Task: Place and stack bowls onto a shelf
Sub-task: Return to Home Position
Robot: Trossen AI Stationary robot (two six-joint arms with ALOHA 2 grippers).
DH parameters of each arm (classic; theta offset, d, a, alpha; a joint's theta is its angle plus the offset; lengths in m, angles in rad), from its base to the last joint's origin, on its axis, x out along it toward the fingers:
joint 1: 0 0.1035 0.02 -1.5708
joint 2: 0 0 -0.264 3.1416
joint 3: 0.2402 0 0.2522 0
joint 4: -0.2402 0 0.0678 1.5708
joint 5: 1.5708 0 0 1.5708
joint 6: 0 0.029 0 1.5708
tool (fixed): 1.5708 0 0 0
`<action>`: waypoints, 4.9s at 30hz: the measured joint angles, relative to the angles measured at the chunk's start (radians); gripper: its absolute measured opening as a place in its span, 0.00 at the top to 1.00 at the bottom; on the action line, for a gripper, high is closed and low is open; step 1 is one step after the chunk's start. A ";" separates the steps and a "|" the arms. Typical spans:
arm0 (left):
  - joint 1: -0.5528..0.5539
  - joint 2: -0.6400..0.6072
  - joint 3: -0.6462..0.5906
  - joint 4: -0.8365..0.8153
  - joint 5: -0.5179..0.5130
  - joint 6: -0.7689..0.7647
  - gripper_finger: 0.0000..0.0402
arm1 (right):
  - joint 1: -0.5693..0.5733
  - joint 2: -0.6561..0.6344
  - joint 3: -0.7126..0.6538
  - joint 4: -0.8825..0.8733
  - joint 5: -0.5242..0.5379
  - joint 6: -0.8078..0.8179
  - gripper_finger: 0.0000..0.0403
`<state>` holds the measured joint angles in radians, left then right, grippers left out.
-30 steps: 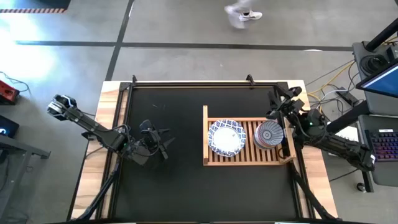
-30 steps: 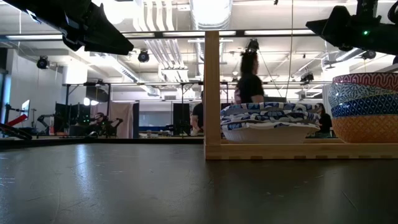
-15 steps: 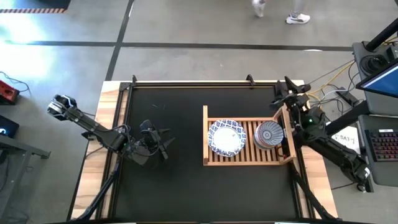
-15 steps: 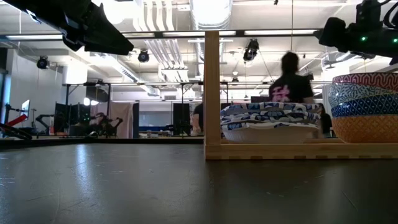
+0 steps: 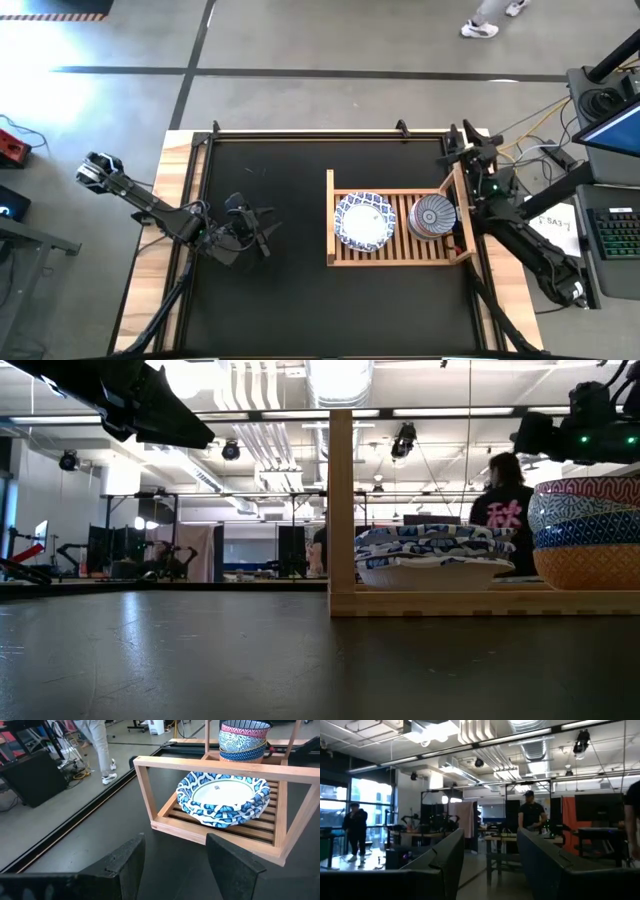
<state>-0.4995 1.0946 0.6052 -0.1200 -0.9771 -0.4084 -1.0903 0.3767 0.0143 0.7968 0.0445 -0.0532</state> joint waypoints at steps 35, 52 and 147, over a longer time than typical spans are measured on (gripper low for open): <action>-0.001 0.000 0.000 0.001 0.000 0.007 0.52 | -0.010 -0.100 0.000 -0.182 0.035 0.106 0.58; -0.001 0.000 0.000 0.002 0.000 0.006 0.52 | -0.082 -0.376 -0.001 -0.224 0.035 0.105 0.58; 0.591 -1.074 -0.591 0.455 0.305 0.475 0.52 | -0.088 -0.270 0.005 -0.217 0.035 0.105 0.58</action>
<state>0.0917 0.0210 0.0147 0.3354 -0.6720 0.0663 -1.1786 0.1062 0.0189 0.5800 0.0795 0.0522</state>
